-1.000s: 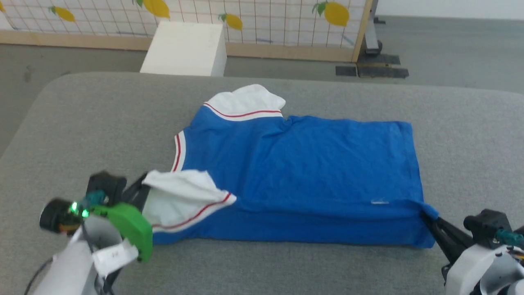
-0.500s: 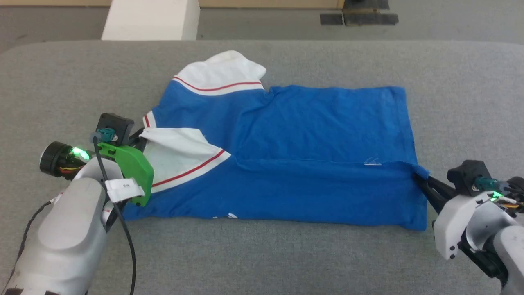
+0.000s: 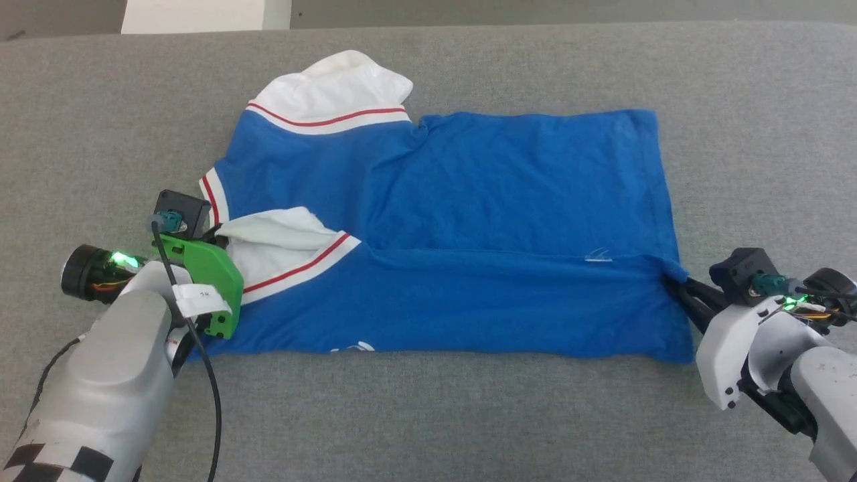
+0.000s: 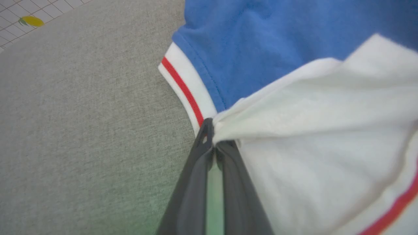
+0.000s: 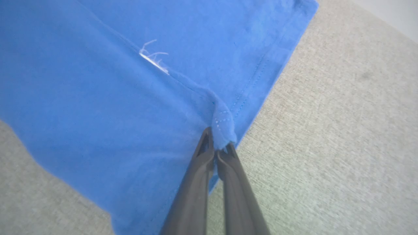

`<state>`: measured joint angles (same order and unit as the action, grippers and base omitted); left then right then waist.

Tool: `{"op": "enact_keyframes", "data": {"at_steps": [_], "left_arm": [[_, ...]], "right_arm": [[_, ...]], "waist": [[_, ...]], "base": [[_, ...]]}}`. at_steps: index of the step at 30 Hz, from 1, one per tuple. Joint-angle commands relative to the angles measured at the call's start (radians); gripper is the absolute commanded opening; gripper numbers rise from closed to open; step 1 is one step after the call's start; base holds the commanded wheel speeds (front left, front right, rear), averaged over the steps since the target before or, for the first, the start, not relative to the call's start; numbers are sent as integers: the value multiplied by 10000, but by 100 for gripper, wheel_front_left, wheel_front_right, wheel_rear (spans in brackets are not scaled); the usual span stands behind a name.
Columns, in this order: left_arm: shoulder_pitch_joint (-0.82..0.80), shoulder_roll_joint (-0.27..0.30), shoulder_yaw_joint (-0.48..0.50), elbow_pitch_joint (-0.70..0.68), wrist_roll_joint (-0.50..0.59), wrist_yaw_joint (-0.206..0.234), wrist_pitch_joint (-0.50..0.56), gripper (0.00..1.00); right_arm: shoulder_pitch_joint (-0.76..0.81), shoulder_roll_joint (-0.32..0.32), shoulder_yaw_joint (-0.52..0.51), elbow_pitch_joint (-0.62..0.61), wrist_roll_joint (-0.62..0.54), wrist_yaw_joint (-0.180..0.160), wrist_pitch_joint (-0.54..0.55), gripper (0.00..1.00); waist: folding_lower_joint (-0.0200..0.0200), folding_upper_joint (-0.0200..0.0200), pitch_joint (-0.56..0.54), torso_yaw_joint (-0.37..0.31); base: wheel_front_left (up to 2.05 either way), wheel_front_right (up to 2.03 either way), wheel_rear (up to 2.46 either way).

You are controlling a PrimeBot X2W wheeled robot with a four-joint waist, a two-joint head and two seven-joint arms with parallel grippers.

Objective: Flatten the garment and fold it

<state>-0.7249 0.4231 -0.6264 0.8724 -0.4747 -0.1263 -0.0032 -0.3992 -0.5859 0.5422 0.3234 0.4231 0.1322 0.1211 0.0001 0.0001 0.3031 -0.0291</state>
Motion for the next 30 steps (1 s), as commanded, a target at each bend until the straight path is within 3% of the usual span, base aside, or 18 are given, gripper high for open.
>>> {"op": "enact_keyframes", "data": {"at_steps": [1,2,3,9,13,19,26,30], "left_arm": [[136,-141,-251,305,-145,-43,-21,67],[73,-114,-318,365,-205,-43,-106,100],[9,-95,-423,438,-312,-43,-112,100],[-571,357,-758,420,-851,-43,-21,100],[-900,729,-1197,-134,-1402,-43,665,100],[-1401,1382,-2089,-1463,-2628,-43,2758,100],[-1754,2243,-3465,-3186,-4326,-44,6255,100],[-1775,2538,-3890,-3596,-4870,-44,7304,100]], "right_arm": [[-172,-104,-13,-21,77,-15,-115,45],[-193,-156,-28,-80,78,-15,-139,82],[-207,-210,-60,-162,66,-15,-165,100],[-120,-393,-345,-725,123,-15,-222,100],[133,-455,-499,-1043,172,-15,-86,100],[584,-467,-650,-1325,188,-15,117,100],[707,-362,-651,-1457,248,-15,341,100],[638,-227,-549,-1399,339,-15,442,100]], "waist": [[-1,-1,-370,119],[-1,-1,-483,142],[-1,-1,-663,177],[-1,-1,-1544,271],[-1,-1,-1947,367],[-1,-1,-2225,512],[-1,-1,-2156,469],[-1,-1,-2000,317]], "base": [[0,0,0],[0,0,0],[0,0,0],[0,0,0],[0,0,0],[0,0,0],[0,0,0],[0,0,0]]}}
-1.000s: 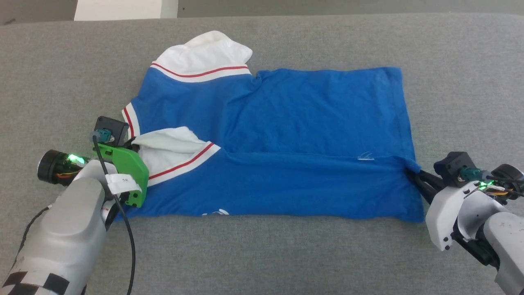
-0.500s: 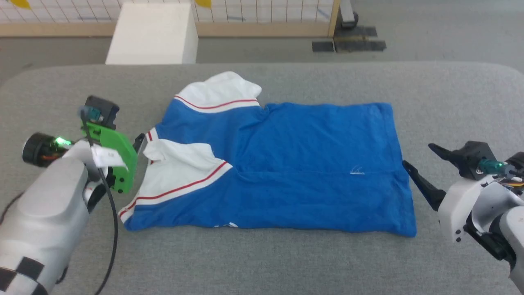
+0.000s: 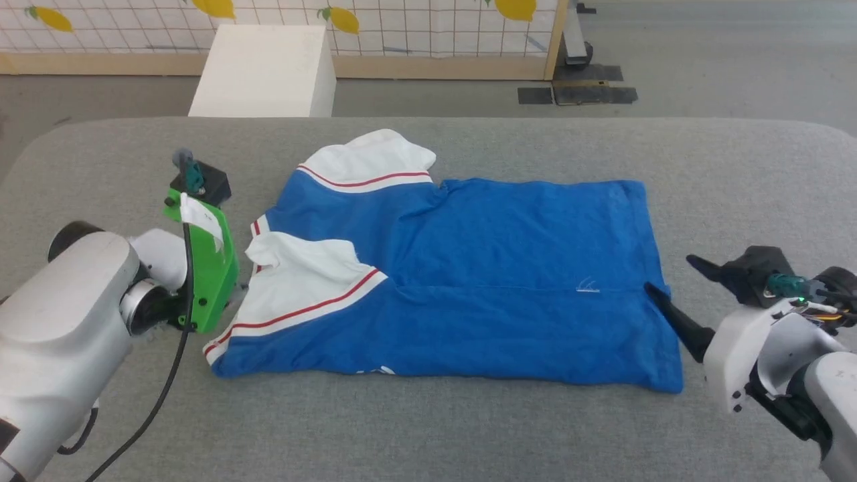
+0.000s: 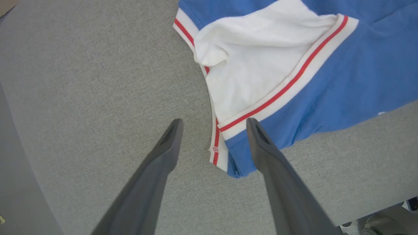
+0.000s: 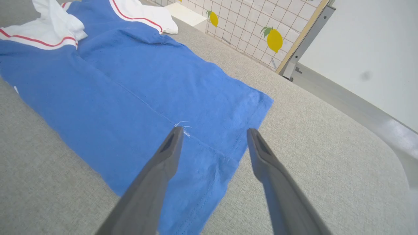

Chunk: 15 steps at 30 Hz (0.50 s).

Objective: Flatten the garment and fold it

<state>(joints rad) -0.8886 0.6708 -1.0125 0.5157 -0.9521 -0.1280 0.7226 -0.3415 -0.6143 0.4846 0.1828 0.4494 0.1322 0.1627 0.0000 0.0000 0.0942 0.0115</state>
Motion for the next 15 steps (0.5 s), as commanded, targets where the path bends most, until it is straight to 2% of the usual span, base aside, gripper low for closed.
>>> {"op": "enact_keyframes", "data": {"at_steps": [1,6,11,15], "left_arm": [[-86,79,-103,-51,-198,-26,199,100],[428,73,-445,288,-682,-26,695,100],[708,67,-1063,885,-239,-27,918,100],[880,-197,-1162,1481,-203,22,712,100]], "right_arm": [[28,93,66,26,104,-15,49,100],[-256,234,375,143,207,-15,75,100],[-616,294,704,305,248,-15,11,100],[-836,327,889,490,312,-15,-91,100]], "waist": [[0,0,128,-139],[0,0,352,-455],[0,0,618,-704],[0,0,805,-800]], "base": [[0,0,0],[0,0,0],[0,0,0],[0,0,0]]}}
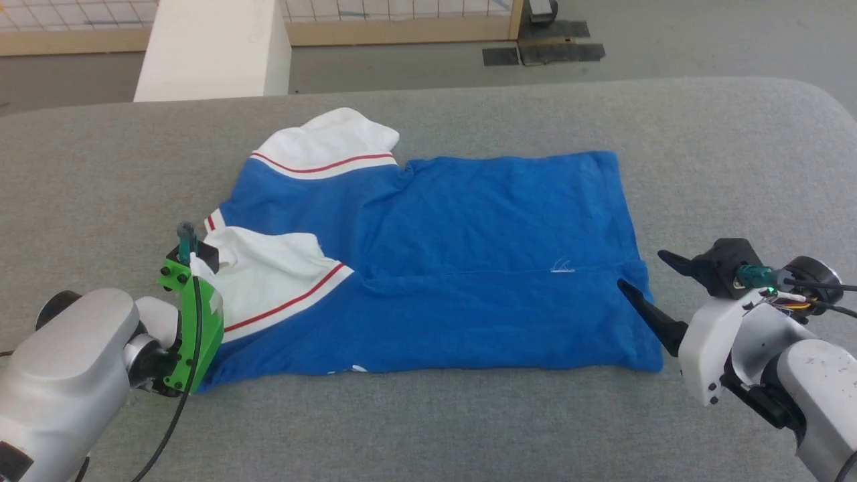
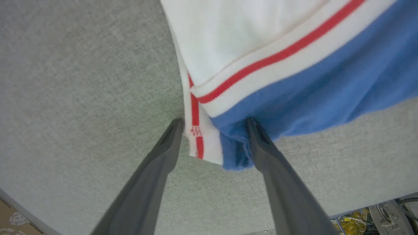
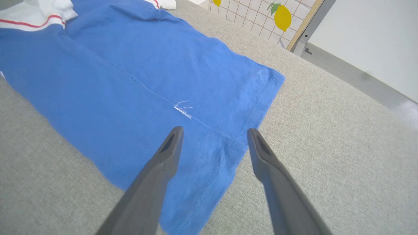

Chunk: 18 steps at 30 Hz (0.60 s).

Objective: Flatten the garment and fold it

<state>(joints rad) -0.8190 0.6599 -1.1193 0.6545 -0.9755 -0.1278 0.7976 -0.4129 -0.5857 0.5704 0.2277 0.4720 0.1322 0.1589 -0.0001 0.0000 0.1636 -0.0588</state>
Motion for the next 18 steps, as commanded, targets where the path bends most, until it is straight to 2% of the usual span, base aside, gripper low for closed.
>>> {"op": "enact_keyframes", "data": {"at_steps": [1,2,3,4,12,15,18], "left_arm": [[209,-128,-132,199,37,16,-61,100],[235,-180,-158,320,-6,9,-73,99],[237,-215,-185,393,-22,3,-98,44],[237,-249,-220,463,-41,-4,-140,0],[227,0,-423,117,-387,-25,-498,0],[227,189,-460,-165,-545,-26,-700,0],[184,346,-586,-597,-625,-27,-856,0]], "right_arm": [[-155,36,73,76,102,-15,-67,100],[-199,24,115,112,128,-15,-81,100],[-241,7,139,138,153,-15,-90,100],[-303,-21,156,170,168,-15,-118,100],[-869,-445,419,113,300,-15,55,100],[-1364,-822,891,-74,288,-15,510,100],[-1876,-1315,1617,-178,759,-15,1479,100]], "waist": [[1,0,128,-107],[1,0,140,-113],[1,0,138,-114],[1,0,113,-110],[1,0,-390,41],[1,0,-542,76],[1,0,-672,190]], "base": [[0,0,0],[0,0,0],[0,0,0],[0,0,0],[0,0,0],[0,0,0],[0,0,0]]}}
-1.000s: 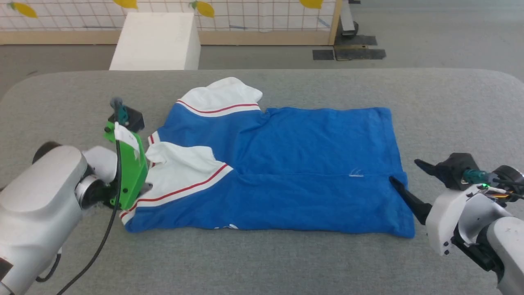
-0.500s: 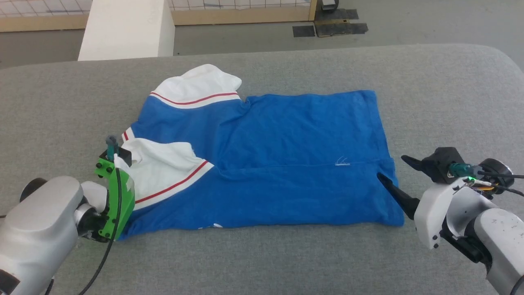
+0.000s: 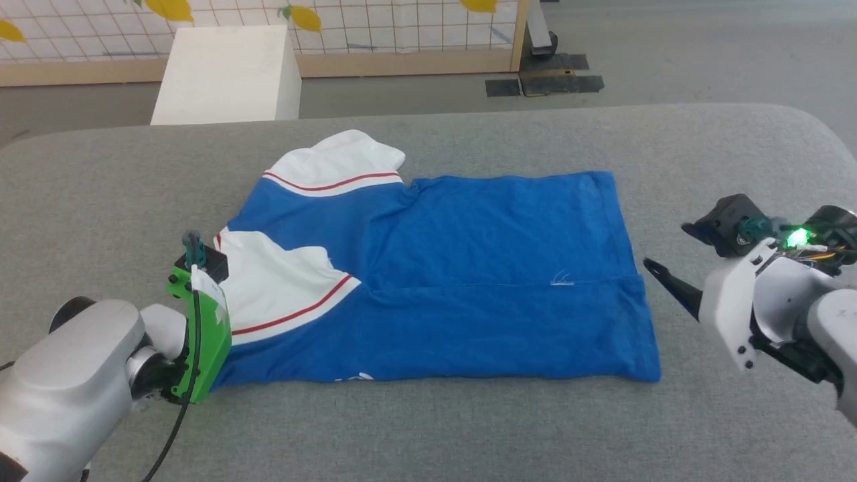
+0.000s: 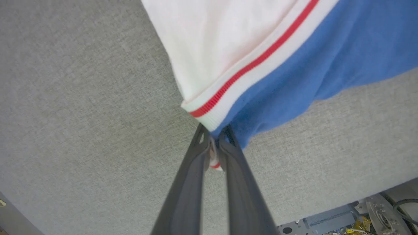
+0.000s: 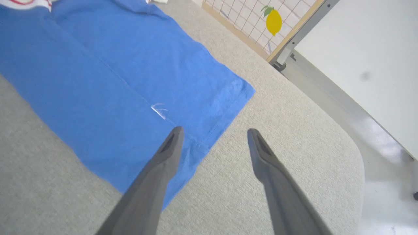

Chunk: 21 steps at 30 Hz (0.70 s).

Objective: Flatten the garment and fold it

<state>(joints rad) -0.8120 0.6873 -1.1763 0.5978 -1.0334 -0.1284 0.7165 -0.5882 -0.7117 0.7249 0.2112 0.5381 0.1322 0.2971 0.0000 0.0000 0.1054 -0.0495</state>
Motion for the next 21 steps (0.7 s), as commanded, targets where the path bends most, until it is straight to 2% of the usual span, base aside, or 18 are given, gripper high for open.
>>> {"op": "enact_keyframes", "data": {"at_steps": [1,7,9,16,21], "left_arm": [[103,117,-65,-165,-63,-21,-89,0],[2,109,-209,-506,-69,-22,-362,0],[-60,46,-240,-535,-35,-22,-436,0],[-389,-159,-295,-515,75,-22,-624,0],[-609,-257,-324,-454,134,-22,-773,0]], "right_arm": [[-312,-250,359,-30,324,-15,509,100],[-942,-947,1834,271,2080,-15,3046,100],[-1038,-999,2139,487,2514,-15,3589,100],[-988,-258,2238,1757,3608,-15,3762,100],[-734,247,2581,2528,3640,-15,3466,100]], "waist": [[0,0,-110,139],[0,0,-102,399],[0,0,-26,496],[0,0,424,774],[0,0,760,920]], "base": [[0,0,0],[0,0,0],[0,0,0],[0,0,0],[0,0,0]]}}
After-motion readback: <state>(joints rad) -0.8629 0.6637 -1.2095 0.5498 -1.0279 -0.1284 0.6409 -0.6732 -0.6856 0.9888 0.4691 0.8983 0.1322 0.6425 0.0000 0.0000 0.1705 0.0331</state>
